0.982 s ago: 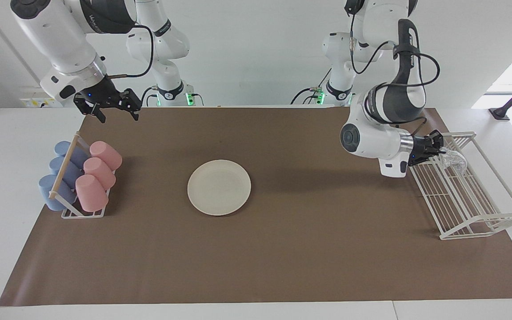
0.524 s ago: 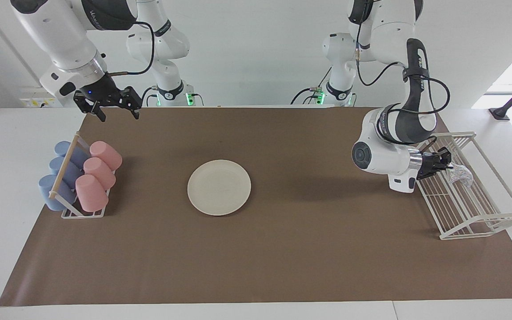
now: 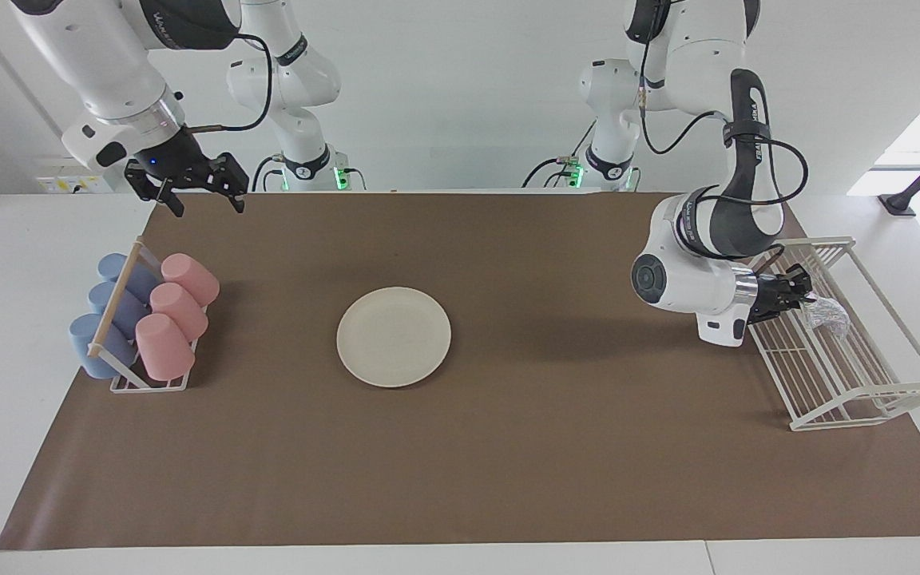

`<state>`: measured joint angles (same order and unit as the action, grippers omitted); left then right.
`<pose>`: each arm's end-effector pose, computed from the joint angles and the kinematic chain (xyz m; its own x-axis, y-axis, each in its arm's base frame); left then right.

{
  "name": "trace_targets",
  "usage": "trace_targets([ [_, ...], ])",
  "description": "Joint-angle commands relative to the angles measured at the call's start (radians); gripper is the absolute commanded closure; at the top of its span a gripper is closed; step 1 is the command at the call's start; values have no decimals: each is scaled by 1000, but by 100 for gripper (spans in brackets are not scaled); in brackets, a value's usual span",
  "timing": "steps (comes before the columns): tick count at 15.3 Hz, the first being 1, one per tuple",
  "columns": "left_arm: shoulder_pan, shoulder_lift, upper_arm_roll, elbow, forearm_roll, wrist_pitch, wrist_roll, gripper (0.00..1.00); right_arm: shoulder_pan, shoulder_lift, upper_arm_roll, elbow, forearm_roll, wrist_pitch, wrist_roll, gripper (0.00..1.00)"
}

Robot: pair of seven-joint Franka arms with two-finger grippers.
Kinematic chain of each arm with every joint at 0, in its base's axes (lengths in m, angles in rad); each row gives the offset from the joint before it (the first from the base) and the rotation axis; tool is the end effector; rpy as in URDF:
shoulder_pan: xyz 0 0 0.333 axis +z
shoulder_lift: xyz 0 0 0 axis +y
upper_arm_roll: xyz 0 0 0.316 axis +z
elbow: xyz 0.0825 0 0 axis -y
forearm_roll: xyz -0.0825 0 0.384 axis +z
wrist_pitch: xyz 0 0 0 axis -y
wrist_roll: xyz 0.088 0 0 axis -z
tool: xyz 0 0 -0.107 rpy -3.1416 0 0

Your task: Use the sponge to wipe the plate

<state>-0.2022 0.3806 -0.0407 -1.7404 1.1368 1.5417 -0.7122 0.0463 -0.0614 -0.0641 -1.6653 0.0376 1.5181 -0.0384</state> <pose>0.6189 -0.0484 0.3803 0.9933 0.0620 0.0977 0.1134 -0.3522 -0.9290 0.5280 -0.0062 0.6091 0.9962 0.0231 -0.0841 0.0193 -0.9988 -0.0448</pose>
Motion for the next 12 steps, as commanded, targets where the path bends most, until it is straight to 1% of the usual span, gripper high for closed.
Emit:
trace_targets([
  [1, 13, -17, -5, -16, -6, 23, -4, 0, -2, -15, 1, 2, -7, -10, 17, 0],
  [9, 13, -17, -7, -16, -12, 23, -9, 0, 1, -18, 3, -4, -8, -3, 49, 0],
  [11, 12, -17, -5, -1, -73, 24, -9, 0, 1, -18, 3, -4, -8, -4, 48, 0],
  [12, 13, -20, -7, 24, -142, 27, -9, 0, 1, -18, 3, -4, -8, -3, 46, 0],
])
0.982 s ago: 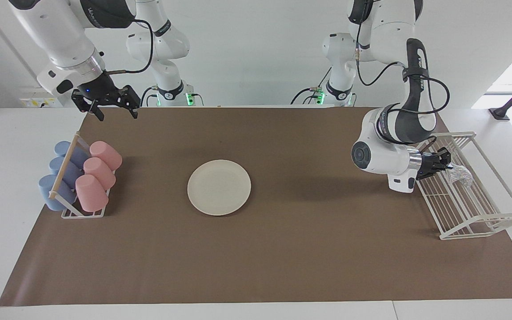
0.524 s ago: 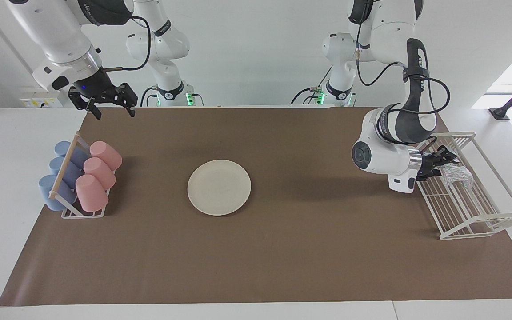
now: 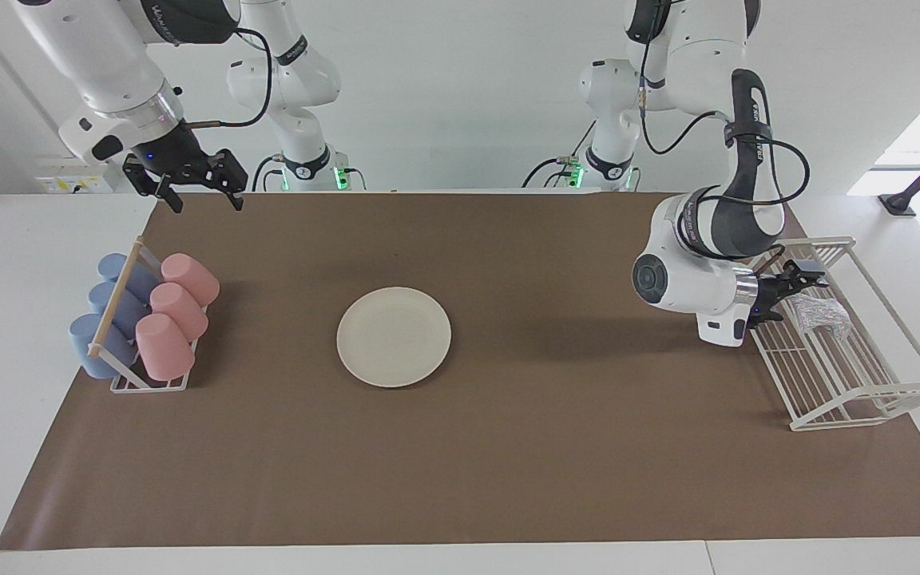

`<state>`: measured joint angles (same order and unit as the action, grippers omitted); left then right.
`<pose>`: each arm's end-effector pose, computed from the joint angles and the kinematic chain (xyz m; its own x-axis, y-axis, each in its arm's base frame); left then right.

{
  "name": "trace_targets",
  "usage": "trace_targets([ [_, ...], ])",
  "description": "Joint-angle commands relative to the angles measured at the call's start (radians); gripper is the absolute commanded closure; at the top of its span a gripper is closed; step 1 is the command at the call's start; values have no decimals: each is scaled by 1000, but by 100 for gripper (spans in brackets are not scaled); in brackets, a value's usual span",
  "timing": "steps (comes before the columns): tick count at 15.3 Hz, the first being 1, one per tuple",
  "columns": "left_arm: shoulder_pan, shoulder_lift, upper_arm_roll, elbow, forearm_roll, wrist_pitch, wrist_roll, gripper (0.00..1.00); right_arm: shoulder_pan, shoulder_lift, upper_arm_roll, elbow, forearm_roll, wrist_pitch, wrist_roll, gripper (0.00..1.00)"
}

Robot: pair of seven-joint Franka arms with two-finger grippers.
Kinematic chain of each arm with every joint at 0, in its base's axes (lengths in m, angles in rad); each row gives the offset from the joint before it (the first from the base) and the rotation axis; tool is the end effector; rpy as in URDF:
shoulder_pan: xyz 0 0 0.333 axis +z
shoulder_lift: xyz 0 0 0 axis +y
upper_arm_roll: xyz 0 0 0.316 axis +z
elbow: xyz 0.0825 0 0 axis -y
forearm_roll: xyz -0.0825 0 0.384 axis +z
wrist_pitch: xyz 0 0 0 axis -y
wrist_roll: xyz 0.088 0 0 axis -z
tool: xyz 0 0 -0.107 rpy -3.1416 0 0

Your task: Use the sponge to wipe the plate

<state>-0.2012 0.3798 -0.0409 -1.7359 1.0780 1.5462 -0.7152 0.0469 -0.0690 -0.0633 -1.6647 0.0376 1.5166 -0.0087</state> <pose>0.6167 -0.0507 0.3777 0.9913 0.0959 0.0907 0.1216 -0.3969 -0.9098 0.5257 -0.0056 0.6133 0.9969 -0.0051 -0.0787 -0.0085 -0.9991 -0.0426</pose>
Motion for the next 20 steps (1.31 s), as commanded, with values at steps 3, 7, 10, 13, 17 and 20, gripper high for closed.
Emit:
trace_targets([
  [3, 38, -68, -5, 82, -313, 52, 16, 0, 1, -11, 2, -4, -8, -1, 16, 0],
  [7, 54, -177, 6, 108, -568, 46, 105, 0, -1, -11, 2, -6, -8, -4, 18, 0],
  [10, 84, -278, 6, 93, -751, 40, 160, 0, 1, -11, 2, -4, -7, -1, 19, 0],
  [13, 144, -370, 6, 78, -933, -3, 353, 0, 1, -9, 3, -4, -5, -1, 19, 0],
  [17, 152, -462, 9, 53, -1059, -84, 458, 0, 2, -9, 3, -3, -5, -1, 19, 0],
  [20, 164, -443, 19, 120, -1163, -77, 418, 0, 2, -9, 5, -3, -5, -1, 20, 0],
])
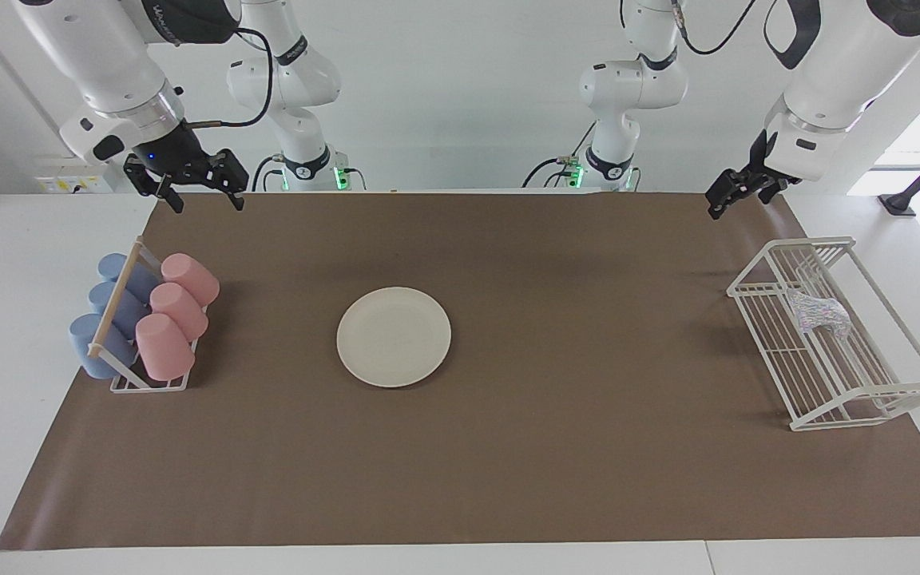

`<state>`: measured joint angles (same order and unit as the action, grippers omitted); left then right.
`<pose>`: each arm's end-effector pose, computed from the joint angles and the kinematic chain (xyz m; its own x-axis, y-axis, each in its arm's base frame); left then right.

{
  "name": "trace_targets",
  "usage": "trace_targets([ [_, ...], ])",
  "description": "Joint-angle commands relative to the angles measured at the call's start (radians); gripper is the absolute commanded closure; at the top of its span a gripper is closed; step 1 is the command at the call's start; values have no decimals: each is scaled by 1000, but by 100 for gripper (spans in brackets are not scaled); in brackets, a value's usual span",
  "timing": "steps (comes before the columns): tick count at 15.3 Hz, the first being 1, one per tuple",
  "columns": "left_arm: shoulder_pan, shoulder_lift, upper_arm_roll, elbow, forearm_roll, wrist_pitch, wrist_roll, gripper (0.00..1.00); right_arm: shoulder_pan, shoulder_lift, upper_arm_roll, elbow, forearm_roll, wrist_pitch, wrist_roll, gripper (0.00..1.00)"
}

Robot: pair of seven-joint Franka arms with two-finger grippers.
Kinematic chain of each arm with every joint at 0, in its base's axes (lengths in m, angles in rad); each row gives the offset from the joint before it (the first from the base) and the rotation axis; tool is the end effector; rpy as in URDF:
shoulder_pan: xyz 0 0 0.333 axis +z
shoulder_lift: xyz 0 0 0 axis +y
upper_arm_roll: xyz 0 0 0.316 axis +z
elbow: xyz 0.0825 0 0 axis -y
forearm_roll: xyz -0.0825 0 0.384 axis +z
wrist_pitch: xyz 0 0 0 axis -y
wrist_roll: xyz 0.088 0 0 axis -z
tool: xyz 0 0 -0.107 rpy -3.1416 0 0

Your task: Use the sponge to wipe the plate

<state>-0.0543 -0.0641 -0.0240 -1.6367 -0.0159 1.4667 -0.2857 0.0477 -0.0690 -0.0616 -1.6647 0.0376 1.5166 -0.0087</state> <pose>0.5207 -0.0431 0.6197 0.9731 0.2049 -0.1055 0.2044 -0.9788 -0.0160 0.5258 -0.0042 0.6133 0.9969 -0.0026 -0.0787 -0.0060 -0.9991 -0.0425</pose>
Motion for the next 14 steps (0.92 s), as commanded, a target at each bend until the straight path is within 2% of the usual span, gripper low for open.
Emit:
trace_targets([
  [1, 18, 27, 13, 64, -85, -11, -30, 0, 1, -9, 3, -3, -5, -1, 21, 0],
  [4, 14, 50, 13, 95, -36, -57, -27, 0, 1, -9, 3, -1, -5, -1, 21, 0],
  [7, 5, 52, -2, 49, 8, -16, 77, 0, 1, -9, 3, -1, -4, -1, 22, 0],
  [14, 16, 50, -10, 54, 7, 0, 125, 0, 1, -9, 5, 0, -1, -1, 30, 0],
])
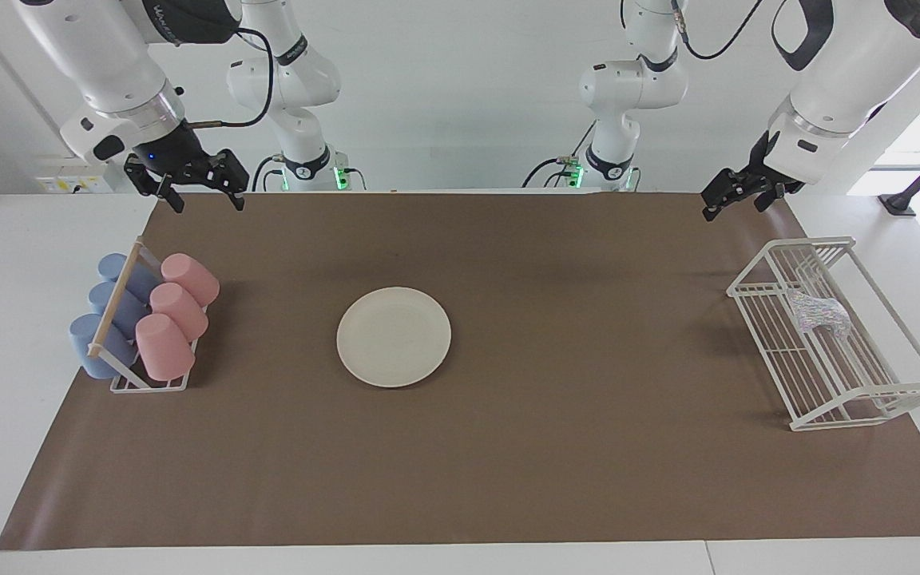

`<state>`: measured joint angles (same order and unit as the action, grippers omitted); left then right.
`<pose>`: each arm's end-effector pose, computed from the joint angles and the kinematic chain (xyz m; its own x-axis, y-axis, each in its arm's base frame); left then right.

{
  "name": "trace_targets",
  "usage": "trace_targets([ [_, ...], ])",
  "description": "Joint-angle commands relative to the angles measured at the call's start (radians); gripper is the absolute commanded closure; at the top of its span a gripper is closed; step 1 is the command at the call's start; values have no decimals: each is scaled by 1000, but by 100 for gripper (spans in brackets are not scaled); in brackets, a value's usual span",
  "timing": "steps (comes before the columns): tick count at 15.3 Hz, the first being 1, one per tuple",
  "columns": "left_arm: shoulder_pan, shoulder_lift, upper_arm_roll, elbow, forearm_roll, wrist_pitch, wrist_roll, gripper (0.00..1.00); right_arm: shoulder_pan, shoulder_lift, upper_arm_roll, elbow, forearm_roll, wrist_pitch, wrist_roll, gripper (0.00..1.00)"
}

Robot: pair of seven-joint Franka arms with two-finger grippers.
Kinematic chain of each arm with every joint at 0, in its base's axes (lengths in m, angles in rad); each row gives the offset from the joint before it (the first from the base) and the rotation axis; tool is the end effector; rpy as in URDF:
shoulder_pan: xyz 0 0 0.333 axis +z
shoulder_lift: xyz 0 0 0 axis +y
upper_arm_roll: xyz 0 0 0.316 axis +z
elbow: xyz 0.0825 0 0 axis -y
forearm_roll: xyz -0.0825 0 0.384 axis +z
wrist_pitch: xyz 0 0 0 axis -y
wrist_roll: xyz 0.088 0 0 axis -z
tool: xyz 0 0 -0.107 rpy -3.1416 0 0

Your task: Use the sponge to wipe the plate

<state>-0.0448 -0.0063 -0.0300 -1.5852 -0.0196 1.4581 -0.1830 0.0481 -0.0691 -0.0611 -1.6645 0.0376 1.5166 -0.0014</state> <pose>0.5379 -0.0427 0.6121 0.9868 0.1064 -0.1220 0.1068 -0.9943 -0.0028 0.5257 -0.0037 0.6134 0.9969 -0.0090 -0.0787 -0.0124 -0.9990 -0.0419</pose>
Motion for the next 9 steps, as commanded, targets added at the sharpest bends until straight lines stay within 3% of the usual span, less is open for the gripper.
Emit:
trace_targets([
  [1, 8, -9, -4, 1, 10, 8, 20, 0, 1, -9, 4, 0, -1, -1, 23, 0],
  [9, 0, -9, -2, -4, 10, 14, 33, 0, 1, -9, 4, 0, -1, -1, 23, 0],
])
